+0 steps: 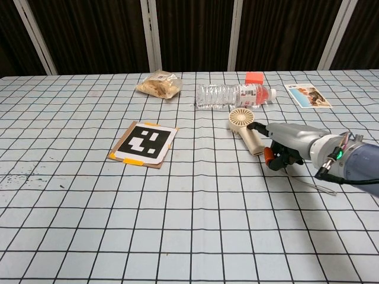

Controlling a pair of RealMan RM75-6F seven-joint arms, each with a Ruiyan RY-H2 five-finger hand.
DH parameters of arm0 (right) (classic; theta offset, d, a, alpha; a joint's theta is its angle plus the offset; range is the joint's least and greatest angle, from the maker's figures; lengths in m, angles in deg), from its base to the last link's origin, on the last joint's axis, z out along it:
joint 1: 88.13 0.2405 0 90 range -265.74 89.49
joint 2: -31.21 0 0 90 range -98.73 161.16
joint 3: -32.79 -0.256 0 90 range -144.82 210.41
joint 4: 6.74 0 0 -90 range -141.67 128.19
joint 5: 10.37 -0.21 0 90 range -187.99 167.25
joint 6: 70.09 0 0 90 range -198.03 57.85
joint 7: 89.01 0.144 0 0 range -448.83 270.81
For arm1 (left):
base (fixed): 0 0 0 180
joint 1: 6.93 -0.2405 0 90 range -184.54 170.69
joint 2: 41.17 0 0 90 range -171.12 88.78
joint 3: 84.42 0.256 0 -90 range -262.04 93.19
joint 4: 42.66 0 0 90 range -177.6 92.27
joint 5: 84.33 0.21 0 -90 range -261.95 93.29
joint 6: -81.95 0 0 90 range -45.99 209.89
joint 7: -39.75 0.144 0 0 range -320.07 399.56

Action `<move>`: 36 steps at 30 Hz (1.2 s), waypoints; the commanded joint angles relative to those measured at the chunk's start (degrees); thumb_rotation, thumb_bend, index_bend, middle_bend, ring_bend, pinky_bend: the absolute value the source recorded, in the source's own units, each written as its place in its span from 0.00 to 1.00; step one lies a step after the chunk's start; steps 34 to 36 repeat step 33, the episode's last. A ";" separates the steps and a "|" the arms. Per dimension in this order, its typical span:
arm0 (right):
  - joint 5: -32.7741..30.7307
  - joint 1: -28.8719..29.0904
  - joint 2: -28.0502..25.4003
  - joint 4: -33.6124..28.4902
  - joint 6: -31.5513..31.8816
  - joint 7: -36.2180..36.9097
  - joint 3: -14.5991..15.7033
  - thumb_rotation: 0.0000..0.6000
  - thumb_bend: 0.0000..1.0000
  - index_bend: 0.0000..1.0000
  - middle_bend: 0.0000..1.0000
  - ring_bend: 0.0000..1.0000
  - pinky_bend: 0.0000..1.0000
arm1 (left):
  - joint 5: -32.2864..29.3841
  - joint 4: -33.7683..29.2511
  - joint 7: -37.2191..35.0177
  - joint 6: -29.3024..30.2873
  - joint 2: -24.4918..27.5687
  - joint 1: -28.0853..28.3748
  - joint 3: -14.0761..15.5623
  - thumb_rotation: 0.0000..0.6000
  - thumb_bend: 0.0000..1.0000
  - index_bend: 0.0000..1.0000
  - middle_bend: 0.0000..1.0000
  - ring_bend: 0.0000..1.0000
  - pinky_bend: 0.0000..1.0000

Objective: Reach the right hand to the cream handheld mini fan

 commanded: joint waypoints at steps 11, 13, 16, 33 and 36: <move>5.09 -0.27 -2.90 -6.78 6.80 1.53 -2.70 1.00 0.82 0.00 0.85 0.87 0.76 | 0.34 -0.11 0.47 0.58 -0.12 -0.15 0.10 1.00 0.09 0.00 0.00 0.00 0.00; 8.90 -0.80 -4.02 -8.81 9.99 1.73 -2.87 1.00 0.82 0.00 0.83 0.83 0.70 | 0.43 -0.06 0.62 0.80 -0.20 -0.22 0.11 1.00 0.09 0.00 0.00 0.00 0.00; 14.54 -1.91 -5.92 -11.40 14.35 1.39 -2.09 1.00 0.82 0.00 0.75 0.73 0.54 | 0.73 0.00 0.84 1.14 -0.31 -0.33 0.20 1.00 0.09 0.00 0.00 0.00 0.00; 37.24 -22.67 -28.94 -18.38 33.71 9.35 17.58 1.00 0.54 0.00 0.04 0.00 0.00 | 3.26 0.82 2.88 3.55 -0.99 -1.11 1.01 1.00 0.09 0.00 0.00 0.00 0.00; 37.24 -22.67 -28.94 -18.38 33.71 9.35 17.58 1.00 0.54 0.00 0.04 0.00 0.00 | 3.26 0.82 2.88 3.55 -0.99 -1.11 1.01 1.00 0.09 0.00 0.00 0.00 0.00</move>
